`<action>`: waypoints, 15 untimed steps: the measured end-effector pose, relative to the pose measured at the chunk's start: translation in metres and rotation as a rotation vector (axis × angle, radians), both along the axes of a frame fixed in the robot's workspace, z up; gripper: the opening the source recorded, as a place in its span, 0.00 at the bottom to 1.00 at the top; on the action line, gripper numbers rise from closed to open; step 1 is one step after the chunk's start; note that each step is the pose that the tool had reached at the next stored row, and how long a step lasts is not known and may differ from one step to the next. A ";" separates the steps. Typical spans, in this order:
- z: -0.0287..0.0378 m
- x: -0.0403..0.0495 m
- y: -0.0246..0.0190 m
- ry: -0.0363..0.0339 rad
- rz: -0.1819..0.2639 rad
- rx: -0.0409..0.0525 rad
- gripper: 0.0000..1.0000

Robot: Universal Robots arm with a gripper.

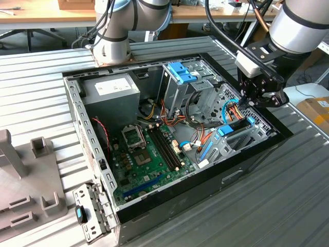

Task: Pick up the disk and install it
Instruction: 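Insert the second disk wire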

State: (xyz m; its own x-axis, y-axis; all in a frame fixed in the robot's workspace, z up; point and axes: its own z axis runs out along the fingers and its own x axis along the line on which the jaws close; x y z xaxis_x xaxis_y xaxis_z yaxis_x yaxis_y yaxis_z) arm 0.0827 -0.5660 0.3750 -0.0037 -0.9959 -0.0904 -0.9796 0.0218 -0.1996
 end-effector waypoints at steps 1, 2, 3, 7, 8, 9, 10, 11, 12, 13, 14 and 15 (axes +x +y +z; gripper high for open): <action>0.0000 0.0000 0.0000 0.0000 0.000 0.0000 0.16; 0.0000 -0.0001 0.0000 0.0000 0.000 0.0000 0.16; 0.0000 -0.0001 0.0000 0.0000 0.000 0.0000 0.16; 0.0000 -0.0003 0.0000 0.0000 0.000 0.0000 0.16; 0.0000 -0.0004 0.0000 0.0000 0.000 0.0000 0.16; 0.0000 -0.0004 0.0000 0.0000 0.000 0.0000 0.16; 0.0000 -0.0007 0.0000 0.0000 0.000 0.0000 0.16; 0.0000 -0.0010 -0.0002 0.0000 0.000 -0.0001 0.16; 0.0000 -0.0014 -0.0007 0.0000 0.000 -0.0001 0.16; 0.0000 -0.0017 -0.0013 0.0000 0.000 -0.0001 0.16; -0.0001 -0.0019 -0.0021 0.0000 0.000 -0.0001 0.16; -0.0001 -0.0027 -0.0033 0.0000 0.000 -0.0001 0.16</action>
